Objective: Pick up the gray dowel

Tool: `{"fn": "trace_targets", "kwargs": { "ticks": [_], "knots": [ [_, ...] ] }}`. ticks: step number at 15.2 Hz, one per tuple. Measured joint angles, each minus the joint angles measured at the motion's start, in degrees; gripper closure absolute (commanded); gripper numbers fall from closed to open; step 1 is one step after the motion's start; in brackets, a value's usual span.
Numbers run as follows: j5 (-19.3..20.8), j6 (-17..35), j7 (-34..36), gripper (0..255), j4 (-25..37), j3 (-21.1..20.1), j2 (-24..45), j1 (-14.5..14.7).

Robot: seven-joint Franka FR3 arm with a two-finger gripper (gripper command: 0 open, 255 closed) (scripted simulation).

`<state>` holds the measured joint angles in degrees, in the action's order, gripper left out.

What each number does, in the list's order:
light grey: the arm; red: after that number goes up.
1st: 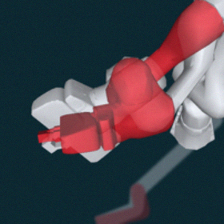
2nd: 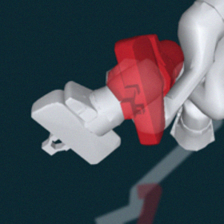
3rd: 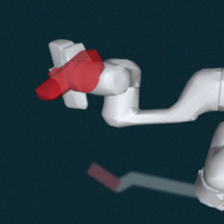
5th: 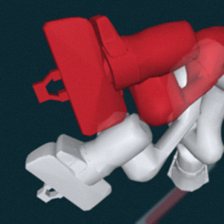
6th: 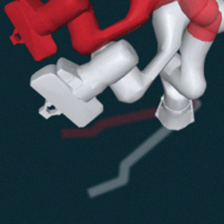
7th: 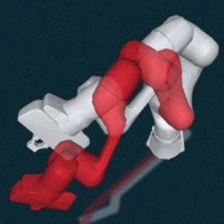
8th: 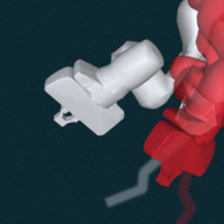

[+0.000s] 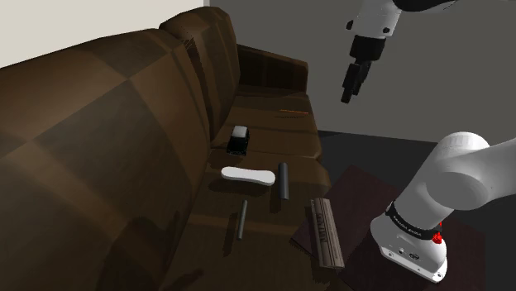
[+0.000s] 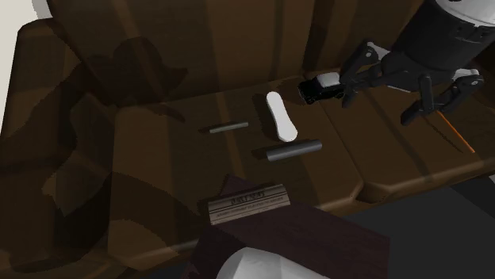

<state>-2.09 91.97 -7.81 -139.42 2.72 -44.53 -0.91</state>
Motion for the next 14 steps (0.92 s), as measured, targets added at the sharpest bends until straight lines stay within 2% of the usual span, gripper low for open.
{"fn": "trace_targets", "kwargs": {
  "ticks": [2, 5, 10, 14],
  "knots": [
    [-0.36, 0.62, 1.00, 0, -0.83, -0.59, -0.28, -0.04],
    [-2.62, 3.22, 6.83, 0, -4.77, -4.07, -2.00, -0.03],
    [-7.89, 9.54, 18.58, 0, -11.22, -11.69, -3.06, 0.73],
    [-12.35, 15.25, 28.21, 0, -14.26, -18.38, -1.27, 1.62]
  ]
}}
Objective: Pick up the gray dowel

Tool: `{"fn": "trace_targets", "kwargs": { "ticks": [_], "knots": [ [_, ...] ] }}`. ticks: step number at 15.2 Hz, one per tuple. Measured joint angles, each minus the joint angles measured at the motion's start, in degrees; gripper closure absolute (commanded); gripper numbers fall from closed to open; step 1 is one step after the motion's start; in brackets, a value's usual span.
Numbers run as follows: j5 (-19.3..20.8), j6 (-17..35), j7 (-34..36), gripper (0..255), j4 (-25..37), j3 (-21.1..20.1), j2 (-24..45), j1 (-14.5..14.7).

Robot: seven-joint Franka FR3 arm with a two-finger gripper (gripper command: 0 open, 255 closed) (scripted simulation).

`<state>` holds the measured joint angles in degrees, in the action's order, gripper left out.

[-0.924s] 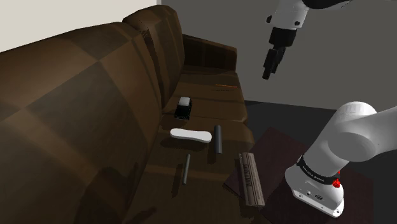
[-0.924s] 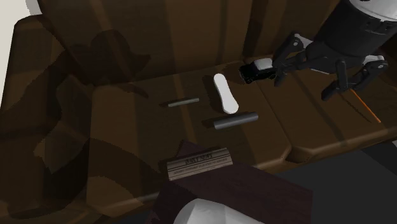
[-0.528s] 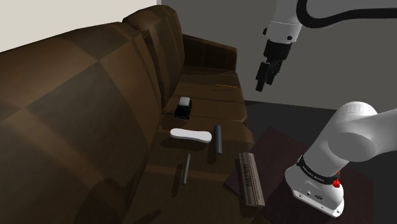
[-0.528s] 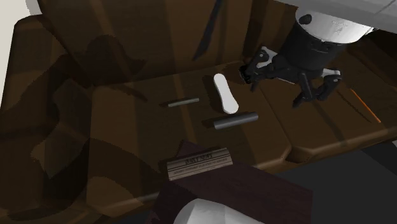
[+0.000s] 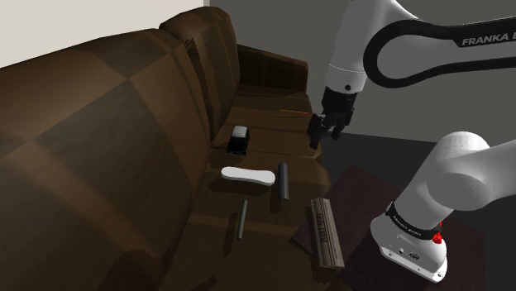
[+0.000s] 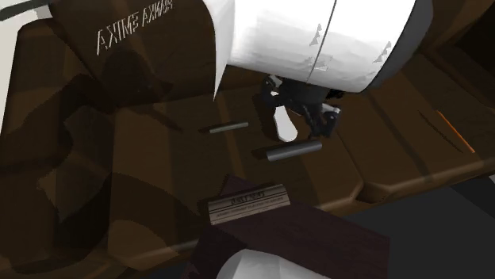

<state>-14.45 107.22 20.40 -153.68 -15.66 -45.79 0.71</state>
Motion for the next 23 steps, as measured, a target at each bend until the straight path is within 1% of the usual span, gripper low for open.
{"fn": "trace_targets", "kwargs": {
  "ticks": [4, 7, 8, 11, 14, 15, 17, 18, 19, 20, 21, 22, 23],
  "knots": [
    [-3.95, 7.13, 9.64, 0, -1.21, -7.15, 5.03, 0.23],
    [-5.95, 12.18, 17.03, 0, -0.65, -12.60, 9.89, -0.29],
    [-6.32, 14.64, 19.71, 0, -0.16, -14.83, 12.62, -0.89],
    [-6.04, 20.65, 27.48, 0, 1.42, -20.51, 19.58, -3.14],
    [-3.50, 25.85, 37.09, 0, 3.97, -26.73, 27.03, -6.16],
    [-1.97, 27.79, 40.54, 0, 4.57, -28.82, 29.72, -7.41],
    [3.57, 31.41, 48.80, 0, 6.84, -32.98, 36.48, -10.79],
    [7.92, 33.14, 53.86, 0, 8.39, -34.87, 40.77, -12.64],
    [12.91, 34.20, 59.43, 0, 10.00, -35.95, 44.85, -13.71],
    [17.77, 34.71, 64.88, 0, 11.57, -36.12, 48.54, -13.85],
    [22.81, 34.71, 70.25, 0, 13.76, -35.36, 52.48, -13.26],
    [27.26, 34.88, 75.31, 0, 15.58, -34.00, 56.00, -11.77],
    [31.96, 35.17, 80.36, 0, 17.83, -31.62, 60.15, -9.45]
  ]
}}
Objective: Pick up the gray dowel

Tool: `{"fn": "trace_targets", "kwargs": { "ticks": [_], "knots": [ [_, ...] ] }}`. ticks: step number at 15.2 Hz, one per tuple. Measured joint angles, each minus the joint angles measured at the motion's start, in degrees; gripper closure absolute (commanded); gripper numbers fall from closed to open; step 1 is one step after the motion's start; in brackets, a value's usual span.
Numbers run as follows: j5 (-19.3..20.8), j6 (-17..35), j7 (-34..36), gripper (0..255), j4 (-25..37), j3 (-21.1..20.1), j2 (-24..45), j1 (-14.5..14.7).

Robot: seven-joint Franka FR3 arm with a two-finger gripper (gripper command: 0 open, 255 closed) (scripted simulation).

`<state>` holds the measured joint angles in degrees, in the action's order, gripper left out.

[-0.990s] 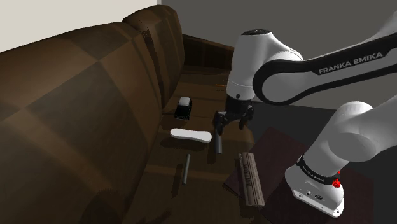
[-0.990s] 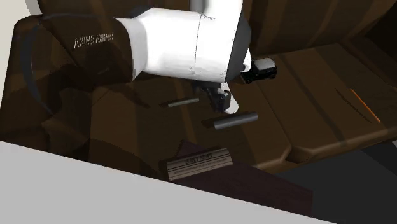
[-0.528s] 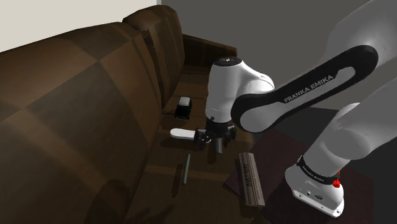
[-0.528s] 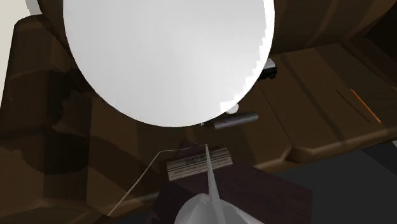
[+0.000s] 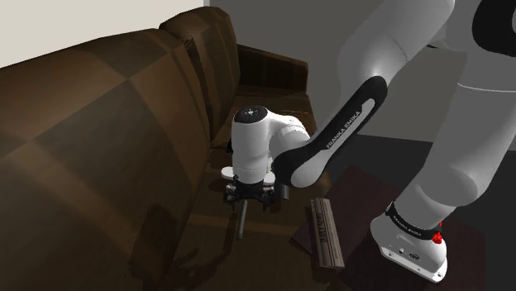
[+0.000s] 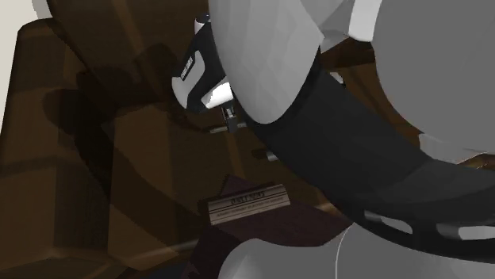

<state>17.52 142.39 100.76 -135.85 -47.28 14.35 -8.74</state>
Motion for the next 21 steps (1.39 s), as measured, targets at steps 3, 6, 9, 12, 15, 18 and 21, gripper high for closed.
{"fn": "trace_targets", "kwargs": {
  "ticks": [3, 6, 9, 12, 15, 18, 21],
  "knots": [
    [6.46, 0.07, 8.18, 0, 4.16, 4.82, 6.29, 4.92],
    [9.51, 1.57, 10.77, 0, 4.82, 7.31, 9.07, 6.87],
    [11.84, 2.82, 12.41, 0, 5.40, 9.24, 11.28, 8.40],
    [13.02, 3.46, 13.36, 255, 5.76, 10.22, 12.46, 9.34],
    [13.40, 4.19, 13.72, 255, 6.21, 10.38, 12.44, 9.62],
    [13.76, 3.94, 14.22, 255, 6.43, 10.62, 12.49, 10.03],
    [13.58, 3.87, 13.90, 255, 6.37, 10.45, 12.45, 9.81]
  ]
}}
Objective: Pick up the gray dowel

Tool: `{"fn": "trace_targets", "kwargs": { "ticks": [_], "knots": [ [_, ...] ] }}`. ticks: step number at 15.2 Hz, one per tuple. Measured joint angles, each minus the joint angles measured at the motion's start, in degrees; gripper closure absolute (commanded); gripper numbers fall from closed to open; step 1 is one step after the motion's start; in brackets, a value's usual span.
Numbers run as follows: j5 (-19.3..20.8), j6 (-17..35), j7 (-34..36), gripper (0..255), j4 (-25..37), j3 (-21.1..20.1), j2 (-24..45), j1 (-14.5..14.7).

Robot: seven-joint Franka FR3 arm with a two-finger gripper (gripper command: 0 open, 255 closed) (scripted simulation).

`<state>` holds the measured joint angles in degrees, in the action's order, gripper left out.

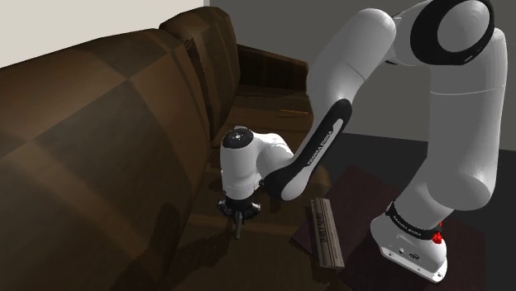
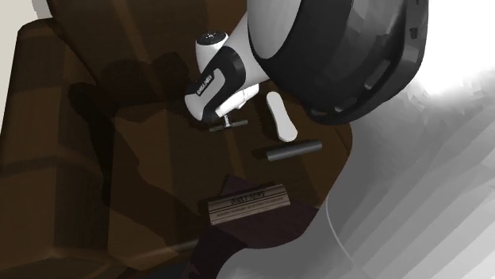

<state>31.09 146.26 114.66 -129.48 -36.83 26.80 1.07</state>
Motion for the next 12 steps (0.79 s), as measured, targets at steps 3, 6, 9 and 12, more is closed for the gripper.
{"fn": "trace_targets", "kwargs": {
  "ticks": [3, 6, 9, 12],
  "knots": [
    [-1.92, -1.20, -1.42, 255, -0.92, -1.47, -1.45, -1.40],
    [-4.12, -2.55, -3.10, 255, -1.31, -3.21, -3.41, -2.94],
    [-6.62, -4.06, -4.77, 255, -1.57, -5.15, -5.64, -4.41],
    [-9.15, -5.69, -6.43, 255, -1.55, -6.97, -7.80, -5.72]
  ]
}}
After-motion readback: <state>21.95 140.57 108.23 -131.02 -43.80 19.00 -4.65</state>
